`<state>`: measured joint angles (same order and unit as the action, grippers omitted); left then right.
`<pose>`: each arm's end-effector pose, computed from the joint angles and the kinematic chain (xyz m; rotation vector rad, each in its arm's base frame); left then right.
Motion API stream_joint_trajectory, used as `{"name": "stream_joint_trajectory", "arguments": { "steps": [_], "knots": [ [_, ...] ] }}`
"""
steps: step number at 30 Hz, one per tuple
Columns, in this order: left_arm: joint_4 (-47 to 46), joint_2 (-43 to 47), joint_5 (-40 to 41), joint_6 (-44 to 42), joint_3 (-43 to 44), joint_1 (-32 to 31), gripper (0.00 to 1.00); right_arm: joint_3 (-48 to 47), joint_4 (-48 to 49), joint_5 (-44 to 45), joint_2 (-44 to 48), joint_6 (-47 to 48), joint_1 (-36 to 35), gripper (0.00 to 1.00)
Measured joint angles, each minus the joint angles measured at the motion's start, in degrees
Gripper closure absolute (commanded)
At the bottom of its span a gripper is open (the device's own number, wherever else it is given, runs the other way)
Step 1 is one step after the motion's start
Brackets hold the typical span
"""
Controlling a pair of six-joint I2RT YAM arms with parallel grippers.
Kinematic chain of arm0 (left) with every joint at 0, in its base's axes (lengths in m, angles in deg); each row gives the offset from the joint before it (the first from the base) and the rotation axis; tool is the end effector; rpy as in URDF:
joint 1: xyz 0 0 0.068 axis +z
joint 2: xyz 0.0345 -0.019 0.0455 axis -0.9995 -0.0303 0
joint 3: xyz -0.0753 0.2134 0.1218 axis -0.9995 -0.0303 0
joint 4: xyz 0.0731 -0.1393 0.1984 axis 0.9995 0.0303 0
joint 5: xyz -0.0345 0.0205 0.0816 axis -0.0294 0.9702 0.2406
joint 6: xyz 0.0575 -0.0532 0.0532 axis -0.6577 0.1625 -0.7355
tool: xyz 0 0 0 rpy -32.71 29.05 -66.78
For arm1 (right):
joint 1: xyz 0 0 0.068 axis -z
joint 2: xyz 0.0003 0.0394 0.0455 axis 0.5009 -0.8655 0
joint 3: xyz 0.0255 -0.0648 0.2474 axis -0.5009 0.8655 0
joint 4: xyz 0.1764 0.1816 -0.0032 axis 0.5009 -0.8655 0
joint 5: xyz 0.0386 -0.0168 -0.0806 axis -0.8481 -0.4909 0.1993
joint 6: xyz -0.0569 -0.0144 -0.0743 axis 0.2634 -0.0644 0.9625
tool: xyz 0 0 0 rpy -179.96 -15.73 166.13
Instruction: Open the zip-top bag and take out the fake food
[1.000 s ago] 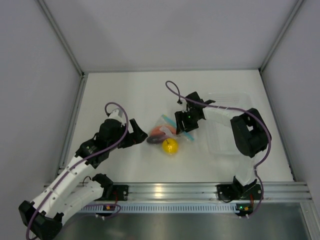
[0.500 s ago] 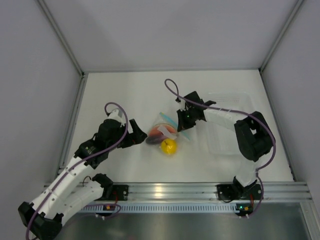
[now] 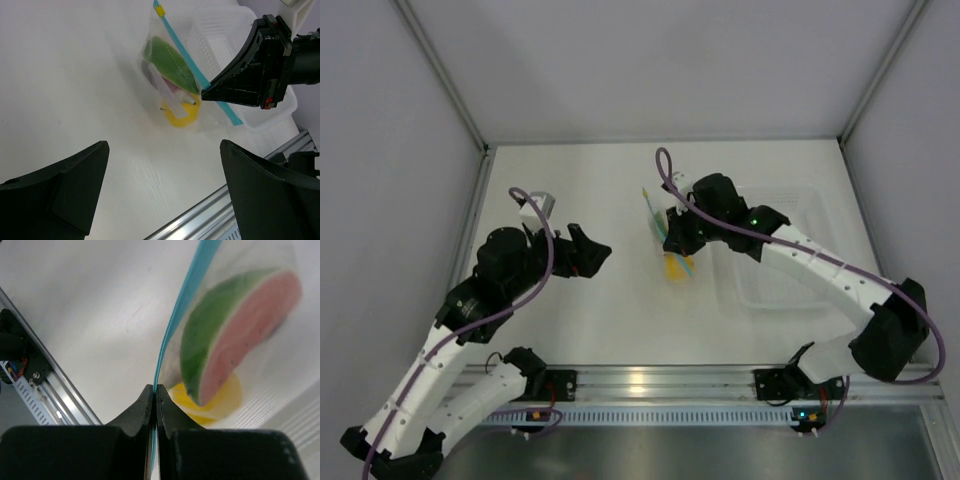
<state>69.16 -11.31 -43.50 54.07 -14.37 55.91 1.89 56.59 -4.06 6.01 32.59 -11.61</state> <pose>0.1643 -0.1088 0.3414 0.0905 1.9717 -0.7632 0.2436 0.2462 0.2704 -0.7782 2.2428 0.7532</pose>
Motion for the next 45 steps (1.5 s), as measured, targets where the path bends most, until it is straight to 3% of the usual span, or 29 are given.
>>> {"name": "stream_joint_trajectory", "arguments": {
  "steps": [6, 15, 22, 34, 37, 40, 41, 45],
  "knots": [
    [-6.3, 4.3, -9.0, -6.1, -2.3, 0.0, 0.01, -4.7, -6.5, 3.1, 7.1, 1.8, -6.2, 1.00],
    [-22.5, 5.7, -21.0, -8.3, -6.8, 0.0, 0.01, -14.6, -19.7, 11.7, 15.1, 4.8, -14.6, 1.00],
    [-35.0, 2.8, -24.6, -8.6, -10.4, 0.0, 0.01, -16.1, -27.1, 17.5, 17.4, 6.2, -18.8, 1.00],
    [-45.0, -6.8, -28.3, -10.9, -12.2, 0.0, 0.01, -19.6, -35.6, 24.9, 17.0, 7.8, -28.4, 1.00],
    [-47.6, -7.2, -32.6, -11.5, -12.6, 0.0, 0.05, -19.7, -35.8, 25.4, 17.1, 8.3, -29.1, 1.00],
    [-51.3, -7.2, -38.7, -11.4, -13.1, 0.0, 0.19, -19.7, -35.8, 25.2, 17.6, 9.0, -29.4, 1.00],
    [-52.6, -7.3, -40.7, -11.1, -13.3, 0.0, 0.31, -19.7, -35.7, 25.0, 17.9, 9.4, -29.5, 1.00],
    [-55.8, -7.4, -47.5, -10.1, -13.6, -0.5, 0.48, -19.7, -35.7, 24.7, 20.3, 10.9, -29.6, 1.00]
  ]
}}
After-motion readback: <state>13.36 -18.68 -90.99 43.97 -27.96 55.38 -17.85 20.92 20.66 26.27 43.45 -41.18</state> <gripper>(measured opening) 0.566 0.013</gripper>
